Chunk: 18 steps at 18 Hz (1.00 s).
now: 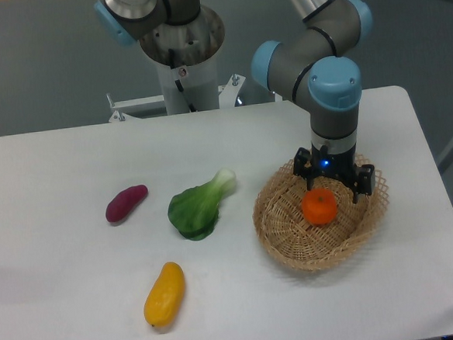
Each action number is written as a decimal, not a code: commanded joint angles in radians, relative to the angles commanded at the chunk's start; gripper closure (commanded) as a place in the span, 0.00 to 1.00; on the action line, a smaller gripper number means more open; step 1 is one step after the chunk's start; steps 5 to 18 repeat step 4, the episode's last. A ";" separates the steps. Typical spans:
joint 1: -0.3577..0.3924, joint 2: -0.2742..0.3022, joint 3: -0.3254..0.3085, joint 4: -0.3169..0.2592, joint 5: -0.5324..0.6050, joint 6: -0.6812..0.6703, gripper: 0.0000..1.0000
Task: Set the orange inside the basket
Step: 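Raise the open gripper up away from the orange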
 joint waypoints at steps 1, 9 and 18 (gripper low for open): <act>-0.002 -0.002 -0.002 -0.002 0.000 -0.002 0.00; -0.002 -0.002 -0.002 -0.002 -0.002 -0.002 0.00; -0.002 -0.002 -0.002 -0.002 -0.002 -0.002 0.00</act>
